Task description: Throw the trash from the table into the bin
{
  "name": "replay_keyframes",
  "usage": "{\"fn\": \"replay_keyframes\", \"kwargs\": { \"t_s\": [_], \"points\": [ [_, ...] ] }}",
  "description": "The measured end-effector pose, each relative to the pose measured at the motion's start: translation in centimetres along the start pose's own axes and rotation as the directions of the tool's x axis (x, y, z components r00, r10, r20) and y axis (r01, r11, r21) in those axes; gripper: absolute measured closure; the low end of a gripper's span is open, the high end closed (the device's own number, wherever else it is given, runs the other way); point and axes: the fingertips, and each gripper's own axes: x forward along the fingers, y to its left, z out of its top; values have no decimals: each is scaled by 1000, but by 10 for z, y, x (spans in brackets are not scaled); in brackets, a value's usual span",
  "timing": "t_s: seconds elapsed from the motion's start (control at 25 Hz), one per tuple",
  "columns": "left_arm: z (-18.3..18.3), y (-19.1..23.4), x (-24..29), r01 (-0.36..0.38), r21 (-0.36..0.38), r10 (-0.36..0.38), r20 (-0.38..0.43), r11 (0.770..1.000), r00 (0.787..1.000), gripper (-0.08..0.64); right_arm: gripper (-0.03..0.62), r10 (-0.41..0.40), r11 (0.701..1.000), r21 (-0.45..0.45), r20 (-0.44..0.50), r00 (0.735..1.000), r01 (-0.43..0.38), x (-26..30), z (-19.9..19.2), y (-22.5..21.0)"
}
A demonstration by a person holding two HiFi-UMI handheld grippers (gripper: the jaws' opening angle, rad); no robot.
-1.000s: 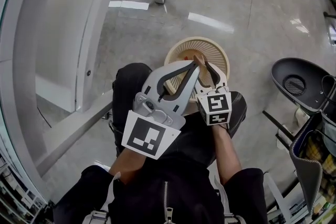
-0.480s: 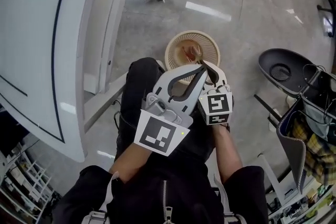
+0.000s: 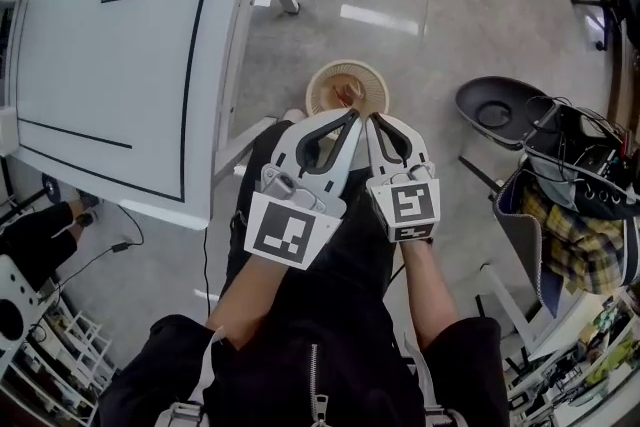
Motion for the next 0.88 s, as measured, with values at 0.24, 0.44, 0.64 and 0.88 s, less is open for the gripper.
{"fn": "replay_keyframes", "kwargs": {
  "t_s": [0.24,0.44,0.64,0.88],
  "points": [
    [89,-24,-31,-12,21,12,13,1000,1000,552,574,-41,999,-13,48,998,41,-81,103,3],
    [148,-47,-58,-18,49,16,35,999,999,552,574,-84,996,-9,125,989,86,-153,183,10],
    [181,-71,-84,-18,72,16,27,997,1000,552,574,-110,994,19,227,968,108,-215,235,25],
    [203,-89,-105,0,90,-4,46,996,999,552,574,-107,994,15,290,951,107,-260,255,44]
  ]
}}
